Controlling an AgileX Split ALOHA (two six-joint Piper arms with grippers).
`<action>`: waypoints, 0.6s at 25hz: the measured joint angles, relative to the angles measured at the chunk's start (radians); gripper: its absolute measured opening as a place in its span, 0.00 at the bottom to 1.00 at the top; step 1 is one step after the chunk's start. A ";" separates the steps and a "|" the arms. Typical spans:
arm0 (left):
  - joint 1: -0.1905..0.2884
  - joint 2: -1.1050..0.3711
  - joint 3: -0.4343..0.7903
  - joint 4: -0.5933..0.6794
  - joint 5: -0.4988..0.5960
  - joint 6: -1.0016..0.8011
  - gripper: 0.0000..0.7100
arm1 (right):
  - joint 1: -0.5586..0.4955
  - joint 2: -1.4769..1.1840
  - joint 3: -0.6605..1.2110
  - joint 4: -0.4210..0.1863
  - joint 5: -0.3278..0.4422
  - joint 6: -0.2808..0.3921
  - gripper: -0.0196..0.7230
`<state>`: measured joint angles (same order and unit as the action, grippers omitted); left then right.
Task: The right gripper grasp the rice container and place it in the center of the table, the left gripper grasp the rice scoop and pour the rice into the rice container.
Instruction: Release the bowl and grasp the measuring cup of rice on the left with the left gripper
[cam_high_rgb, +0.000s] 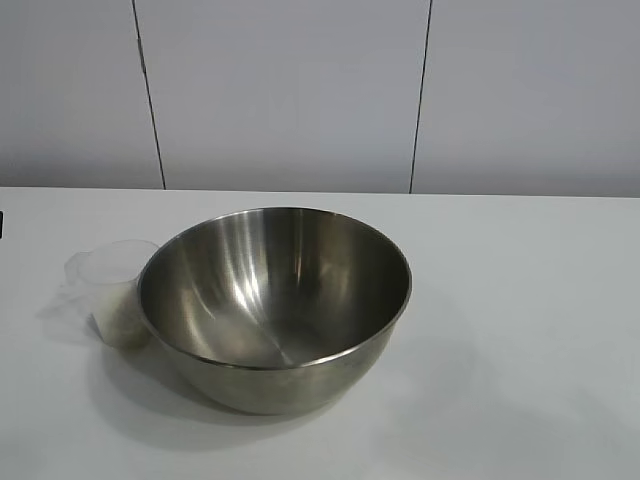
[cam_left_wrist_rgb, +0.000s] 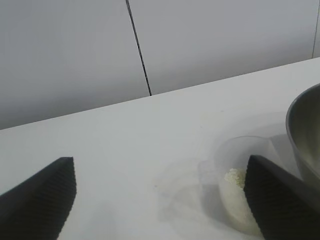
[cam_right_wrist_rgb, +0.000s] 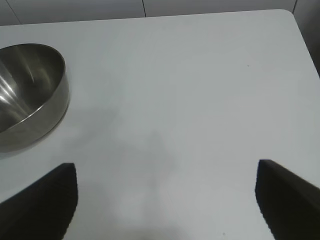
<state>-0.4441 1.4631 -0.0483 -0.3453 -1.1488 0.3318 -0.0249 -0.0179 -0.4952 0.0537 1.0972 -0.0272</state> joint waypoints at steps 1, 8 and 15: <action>0.000 0.036 -0.001 0.000 -0.003 0.000 0.92 | 0.000 0.000 0.000 0.000 0.000 0.000 0.92; 0.000 0.323 -0.064 0.008 -0.003 -0.004 0.90 | 0.000 0.000 0.000 0.000 0.000 0.000 0.92; 0.000 0.448 -0.171 0.010 -0.003 -0.004 0.83 | 0.000 0.000 0.000 0.000 0.000 0.000 0.92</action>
<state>-0.4441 1.9108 -0.2192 -0.3355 -1.1517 0.3277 -0.0249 -0.0179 -0.4952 0.0537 1.0972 -0.0272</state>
